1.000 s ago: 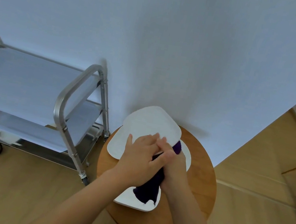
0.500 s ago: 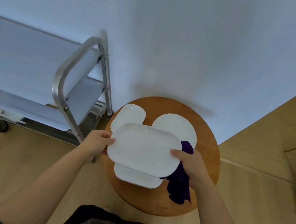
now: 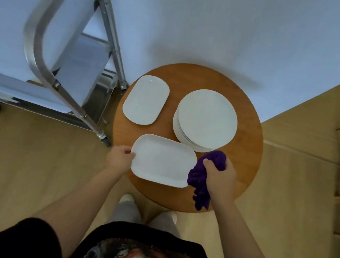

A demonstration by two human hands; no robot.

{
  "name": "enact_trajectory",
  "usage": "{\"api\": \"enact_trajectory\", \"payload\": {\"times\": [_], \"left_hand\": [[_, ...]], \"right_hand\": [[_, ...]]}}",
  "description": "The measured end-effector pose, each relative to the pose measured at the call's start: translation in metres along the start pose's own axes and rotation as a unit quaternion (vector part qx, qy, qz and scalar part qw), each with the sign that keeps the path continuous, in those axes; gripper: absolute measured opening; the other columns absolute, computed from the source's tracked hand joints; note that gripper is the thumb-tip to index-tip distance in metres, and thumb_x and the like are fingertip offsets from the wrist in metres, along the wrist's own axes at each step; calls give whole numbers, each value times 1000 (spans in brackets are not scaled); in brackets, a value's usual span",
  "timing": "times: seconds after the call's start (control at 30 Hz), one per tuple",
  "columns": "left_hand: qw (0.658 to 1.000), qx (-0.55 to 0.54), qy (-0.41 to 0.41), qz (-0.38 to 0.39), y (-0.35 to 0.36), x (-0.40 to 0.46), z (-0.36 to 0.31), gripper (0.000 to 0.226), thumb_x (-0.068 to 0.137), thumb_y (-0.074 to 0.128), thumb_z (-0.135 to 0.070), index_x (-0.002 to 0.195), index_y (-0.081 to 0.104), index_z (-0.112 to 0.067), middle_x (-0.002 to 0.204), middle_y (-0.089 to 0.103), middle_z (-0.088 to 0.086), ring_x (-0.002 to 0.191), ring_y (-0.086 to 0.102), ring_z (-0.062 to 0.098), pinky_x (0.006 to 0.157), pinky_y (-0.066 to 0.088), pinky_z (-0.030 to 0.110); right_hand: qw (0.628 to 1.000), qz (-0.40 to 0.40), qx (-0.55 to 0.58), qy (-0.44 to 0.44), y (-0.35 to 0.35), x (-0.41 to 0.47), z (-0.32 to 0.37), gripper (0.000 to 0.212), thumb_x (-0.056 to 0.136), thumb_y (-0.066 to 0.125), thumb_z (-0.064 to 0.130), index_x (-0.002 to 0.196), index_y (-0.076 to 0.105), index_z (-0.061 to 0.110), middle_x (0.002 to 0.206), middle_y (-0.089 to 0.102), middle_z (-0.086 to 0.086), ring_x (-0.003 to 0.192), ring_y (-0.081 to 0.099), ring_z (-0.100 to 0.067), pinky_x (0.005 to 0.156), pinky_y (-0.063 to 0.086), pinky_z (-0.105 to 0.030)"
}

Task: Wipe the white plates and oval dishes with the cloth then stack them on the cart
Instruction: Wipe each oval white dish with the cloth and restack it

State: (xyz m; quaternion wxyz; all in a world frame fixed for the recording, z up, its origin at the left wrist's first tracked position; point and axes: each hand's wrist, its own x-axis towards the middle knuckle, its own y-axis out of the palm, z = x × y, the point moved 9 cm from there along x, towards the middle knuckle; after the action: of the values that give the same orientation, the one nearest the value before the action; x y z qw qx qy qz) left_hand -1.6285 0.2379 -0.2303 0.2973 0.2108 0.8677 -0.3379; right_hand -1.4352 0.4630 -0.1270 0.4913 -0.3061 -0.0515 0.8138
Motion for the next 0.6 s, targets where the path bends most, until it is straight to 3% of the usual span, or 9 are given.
{"api": "enact_trajectory", "payload": {"times": [0.17,0.27,0.33,0.4,0.47,0.6], "left_hand": [[1000,15,-14,3,13,23,13,27,93,56,-13,117,65,-7,113,67,13,102,62,29,90,53,47],[989,136,56,7,17,25,-2,22,93,51,-11,99,70,-3,92,68,17,86,63,34,72,53,36],[975,197,101,4,20,24,-14,21,91,50,-4,86,67,8,80,63,26,76,57,43,62,47,39],[967,227,111,15,23,28,-14,21,89,50,0,78,65,9,66,53,20,61,45,35,53,38,31],[968,226,107,30,26,33,-8,22,89,49,2,73,63,6,63,48,13,60,40,24,52,29,24],[985,157,65,32,22,51,0,29,93,53,-12,64,54,-8,61,47,6,60,42,19,53,30,23]], "right_hand": [[1000,18,-12,14,19,6,-12,19,86,63,16,78,54,30,79,60,6,75,61,-14,60,52,-23],[999,30,-18,19,31,9,-14,16,86,63,17,80,55,30,79,62,5,75,62,-15,61,54,-24],[999,33,-15,23,36,11,-16,16,86,63,17,81,55,30,78,62,6,73,63,-14,58,53,-22],[999,33,-17,28,40,12,-17,19,86,63,16,80,54,32,77,61,8,72,63,-13,58,53,-22],[999,35,-23,31,45,14,-18,20,85,63,15,80,54,32,77,61,8,73,62,-14,60,54,-24],[998,36,-14,45,53,18,-20,20,85,64,15,80,53,31,76,60,8,68,62,-13,53,51,-17]]}}
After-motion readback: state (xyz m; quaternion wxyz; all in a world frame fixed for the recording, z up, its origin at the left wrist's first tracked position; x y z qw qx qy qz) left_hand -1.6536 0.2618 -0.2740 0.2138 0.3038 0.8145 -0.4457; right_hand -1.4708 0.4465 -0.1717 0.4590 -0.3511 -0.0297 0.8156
